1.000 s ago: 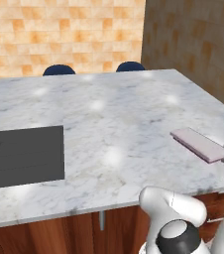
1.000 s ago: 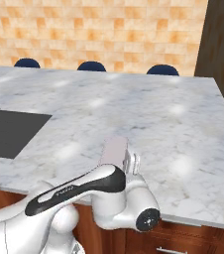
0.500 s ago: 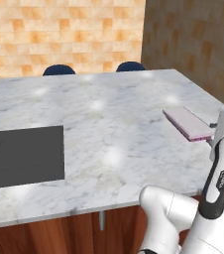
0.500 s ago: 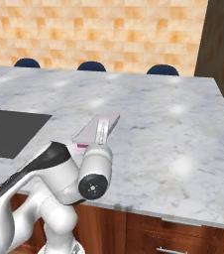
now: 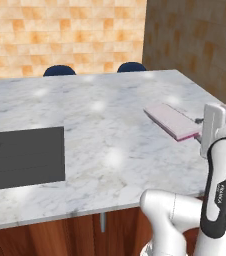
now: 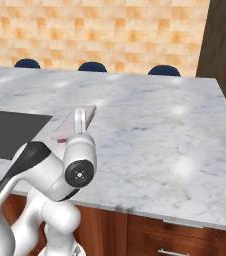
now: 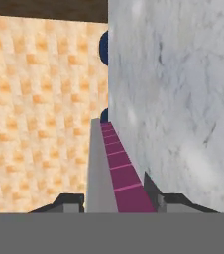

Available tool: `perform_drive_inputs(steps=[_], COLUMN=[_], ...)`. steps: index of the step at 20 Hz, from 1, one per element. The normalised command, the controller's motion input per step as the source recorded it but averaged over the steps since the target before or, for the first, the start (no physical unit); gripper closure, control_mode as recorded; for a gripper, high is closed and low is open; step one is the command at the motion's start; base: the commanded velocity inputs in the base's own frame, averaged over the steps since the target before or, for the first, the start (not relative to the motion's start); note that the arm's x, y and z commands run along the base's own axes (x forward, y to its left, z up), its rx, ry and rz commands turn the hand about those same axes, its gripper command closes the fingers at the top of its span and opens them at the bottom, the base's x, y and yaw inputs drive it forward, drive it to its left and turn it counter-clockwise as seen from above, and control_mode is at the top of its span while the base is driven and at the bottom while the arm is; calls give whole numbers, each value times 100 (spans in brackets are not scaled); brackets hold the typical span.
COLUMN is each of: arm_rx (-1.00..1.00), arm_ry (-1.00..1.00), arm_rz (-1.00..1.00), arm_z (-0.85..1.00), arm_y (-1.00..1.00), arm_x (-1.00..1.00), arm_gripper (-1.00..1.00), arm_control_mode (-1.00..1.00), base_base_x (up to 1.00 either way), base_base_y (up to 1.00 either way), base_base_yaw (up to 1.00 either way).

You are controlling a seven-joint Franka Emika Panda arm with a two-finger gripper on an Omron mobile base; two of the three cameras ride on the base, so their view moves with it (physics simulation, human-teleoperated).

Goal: The ice cube tray has been filled with water. Take the tray and place it in the freezer to make ice. Close the freezer door after placing the tray.

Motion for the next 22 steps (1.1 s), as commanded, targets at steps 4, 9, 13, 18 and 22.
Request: perform_drive_inputs(steps=[4,9,13,18,22], arm_rx=[-14,1,23,26,3], arm_ry=[0,6,0,0,0], arm_rz=[15,-1,-14,-16,1], arm_z=[30,25,12,17,17], arm_y=[58,39,13,0,-2], arm_x=[0,0,0,-6,-45], arm_gripper=[100,100,100,100,100], arm_control_mode=[-100,-100,-100,-100,-100], base_base_x=[0,0,0,0,0], base_base_y=[0,0,0,0,0], base_base_yaw=[0,0,0,0,0])
